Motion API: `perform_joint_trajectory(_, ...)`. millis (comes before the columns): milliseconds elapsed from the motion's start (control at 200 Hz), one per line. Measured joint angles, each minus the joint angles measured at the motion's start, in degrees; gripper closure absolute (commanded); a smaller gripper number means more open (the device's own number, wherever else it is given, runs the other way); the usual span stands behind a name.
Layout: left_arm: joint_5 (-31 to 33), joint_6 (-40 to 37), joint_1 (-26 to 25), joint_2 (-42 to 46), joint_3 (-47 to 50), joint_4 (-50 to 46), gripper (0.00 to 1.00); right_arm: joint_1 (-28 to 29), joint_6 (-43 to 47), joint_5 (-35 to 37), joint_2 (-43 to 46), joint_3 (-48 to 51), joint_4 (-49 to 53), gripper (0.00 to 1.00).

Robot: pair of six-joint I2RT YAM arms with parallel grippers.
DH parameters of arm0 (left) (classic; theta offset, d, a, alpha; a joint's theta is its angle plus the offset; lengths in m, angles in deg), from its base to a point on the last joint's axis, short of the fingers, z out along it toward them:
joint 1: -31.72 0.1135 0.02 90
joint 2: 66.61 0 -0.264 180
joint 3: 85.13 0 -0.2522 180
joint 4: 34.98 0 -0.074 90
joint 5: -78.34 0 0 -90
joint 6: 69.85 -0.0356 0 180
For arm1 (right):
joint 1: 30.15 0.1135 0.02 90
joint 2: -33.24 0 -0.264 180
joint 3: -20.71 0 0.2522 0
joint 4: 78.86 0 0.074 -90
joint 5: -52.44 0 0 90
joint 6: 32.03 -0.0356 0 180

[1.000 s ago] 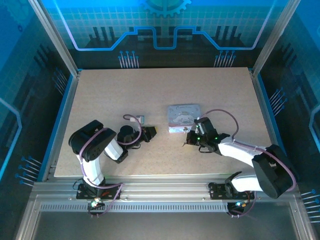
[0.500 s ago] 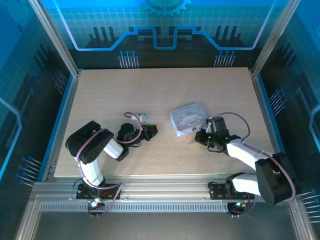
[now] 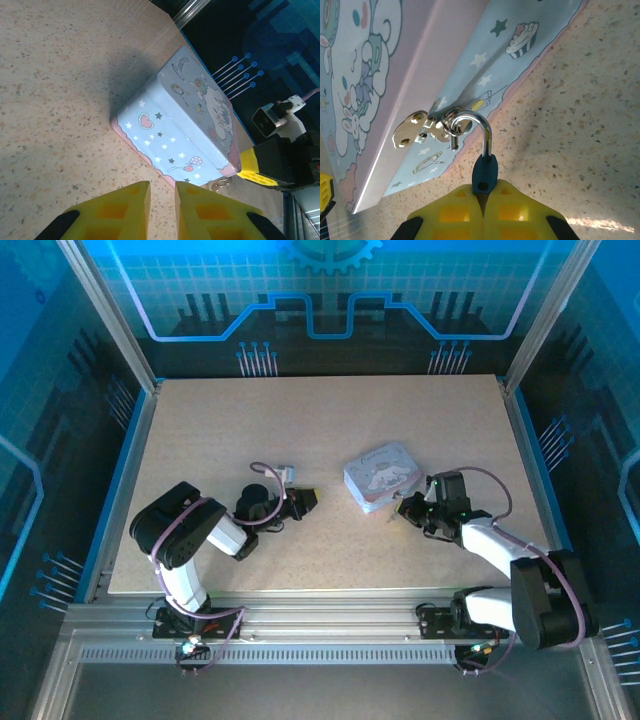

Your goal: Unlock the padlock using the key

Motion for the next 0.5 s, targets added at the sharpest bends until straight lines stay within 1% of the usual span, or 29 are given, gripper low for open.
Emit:
perform_joint_trajectory(140, -0.76, 0.02, 0.0, -0.02, -2.69, -0.31, 0.73, -0.37, -0.96, -0.31, -1.25, -0.22, -0.79, 1.0)
perform_joint_trajectory(265, -1.64, -0.07, 0.0, -0.55, -7.34, -1.99, 0.62, -0.37, -1.57, -0.35, -2.19, -0.55, -1.05, 1.0)
perform_joint_trajectory(365, -2.86, -0.44, -0.07, -1.86, -13.05, -5.49, 0.55, -0.37, -1.79, -0.33, -2.49, -0.61, -1.11, 1.0)
perform_joint_trajectory(500, -3.56, -3.28, -1.22, -2.75, -20.76, -13.46, 0.5, -0.46, -1.97, 0.07, -2.51, -0.76, -1.05, 1.0)
